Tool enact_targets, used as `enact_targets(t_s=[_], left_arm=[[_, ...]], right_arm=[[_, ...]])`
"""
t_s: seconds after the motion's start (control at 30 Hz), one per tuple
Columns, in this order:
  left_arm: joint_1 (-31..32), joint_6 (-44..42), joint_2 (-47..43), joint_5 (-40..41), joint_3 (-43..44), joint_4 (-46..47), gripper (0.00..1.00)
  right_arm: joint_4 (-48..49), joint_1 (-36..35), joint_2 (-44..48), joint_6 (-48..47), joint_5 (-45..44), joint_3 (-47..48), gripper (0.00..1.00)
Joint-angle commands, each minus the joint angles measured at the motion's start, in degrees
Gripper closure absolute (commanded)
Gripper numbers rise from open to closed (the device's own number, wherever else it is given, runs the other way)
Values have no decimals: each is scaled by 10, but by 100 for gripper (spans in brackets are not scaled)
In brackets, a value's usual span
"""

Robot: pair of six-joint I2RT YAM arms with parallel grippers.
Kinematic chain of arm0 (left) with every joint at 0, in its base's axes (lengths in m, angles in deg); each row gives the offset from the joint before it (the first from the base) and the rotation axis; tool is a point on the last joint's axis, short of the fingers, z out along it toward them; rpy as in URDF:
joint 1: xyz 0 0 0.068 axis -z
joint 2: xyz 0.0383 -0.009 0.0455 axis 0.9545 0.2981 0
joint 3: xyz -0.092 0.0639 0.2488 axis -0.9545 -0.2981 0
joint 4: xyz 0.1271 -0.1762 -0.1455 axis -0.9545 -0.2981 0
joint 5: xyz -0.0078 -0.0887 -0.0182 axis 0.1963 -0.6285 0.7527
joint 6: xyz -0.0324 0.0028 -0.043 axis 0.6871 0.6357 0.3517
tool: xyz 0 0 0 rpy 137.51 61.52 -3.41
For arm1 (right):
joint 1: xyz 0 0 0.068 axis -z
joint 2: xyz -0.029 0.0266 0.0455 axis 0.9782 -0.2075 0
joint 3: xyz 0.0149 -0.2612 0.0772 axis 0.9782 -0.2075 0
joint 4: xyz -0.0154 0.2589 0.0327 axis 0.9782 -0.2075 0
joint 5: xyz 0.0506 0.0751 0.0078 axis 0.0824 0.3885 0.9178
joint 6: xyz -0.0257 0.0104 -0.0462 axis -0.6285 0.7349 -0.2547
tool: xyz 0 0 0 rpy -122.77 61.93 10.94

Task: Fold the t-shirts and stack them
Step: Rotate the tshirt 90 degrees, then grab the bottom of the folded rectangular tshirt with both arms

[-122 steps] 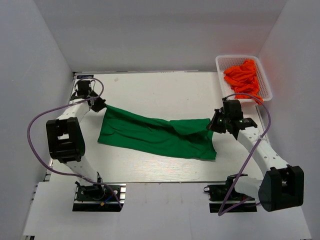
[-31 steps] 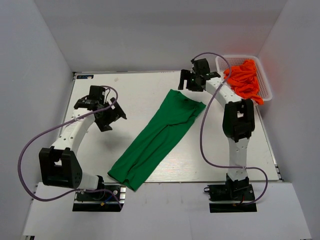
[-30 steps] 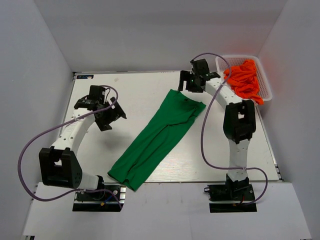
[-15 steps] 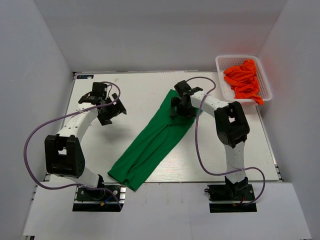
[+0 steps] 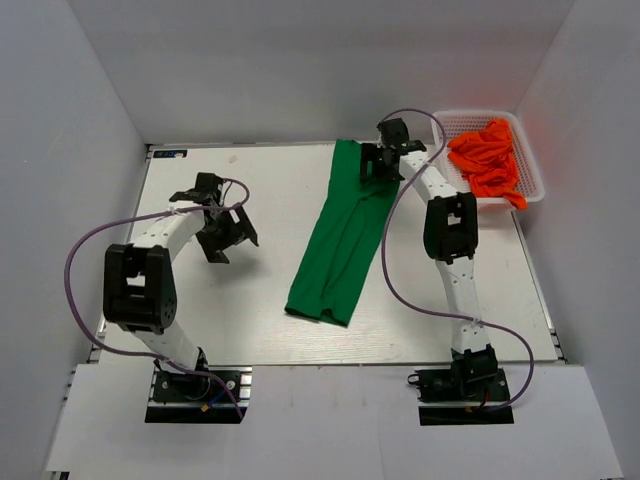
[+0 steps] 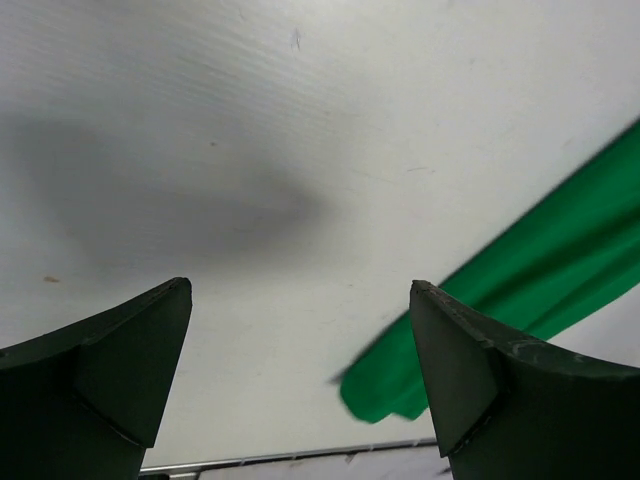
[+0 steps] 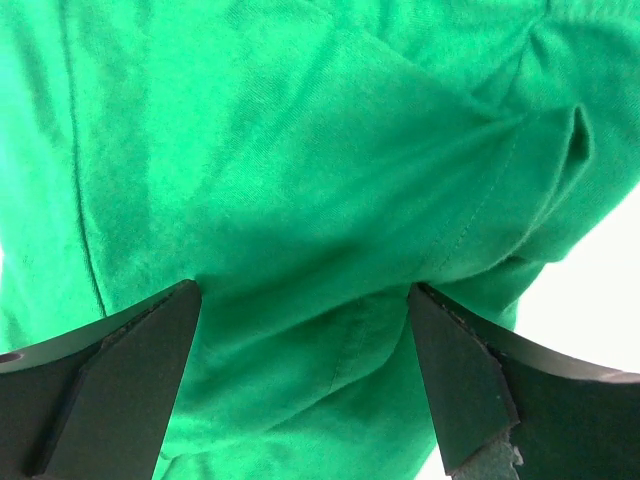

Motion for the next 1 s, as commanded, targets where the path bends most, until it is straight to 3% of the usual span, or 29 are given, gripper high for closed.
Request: enact_targets(t_s=[0.0, 0.1, 0.2, 0.3, 0.47, 0.5, 0.57, 0.6, 0.63, 0.73, 0.77, 0.9, 0.97], left_arm=[[6, -20, 20, -70, 10, 0, 0], [6, -26, 29, -113, 10, 30, 0], [11, -45, 24, -136, 18, 41, 0], [18, -64, 18, -160, 18, 47, 0], [68, -76, 5, -198, -18, 74, 0], [79, -76, 5, -198, -30, 79, 0], [112, -76, 5, -171, -47, 79, 0], [123, -76, 5, -164, -47, 79, 0], [143, -76, 5, -150, -63, 79, 0], [163, -76, 5, -145, -82, 93, 0], [174, -76, 5, -145, -95, 93, 0], [193, -76, 5, -140, -137, 123, 16], [209, -76, 5, -141, -142, 130, 24]], right_arm=[[122, 2, -12, -139, 83, -1, 10], [237, 0, -11, -165, 116, 10, 10], [266, 2, 2, -149, 127, 37, 10], [260, -2, 74, -149, 115, -3, 10], [182, -18, 258, -57, 92, -192, 10], [172, -19, 343, -42, 99, -275, 10], [163, -34, 401, 18, 105, -449, 10], [163, -39, 488, 35, 130, -490, 10], [158, -42, 515, 51, 142, -604, 10], [145, -67, 634, 146, 203, -698, 10], [144, -77, 648, 199, 225, -780, 10], [179, -121, 711, 259, 258, -882, 10], [175, -128, 710, 272, 250, -888, 10]])
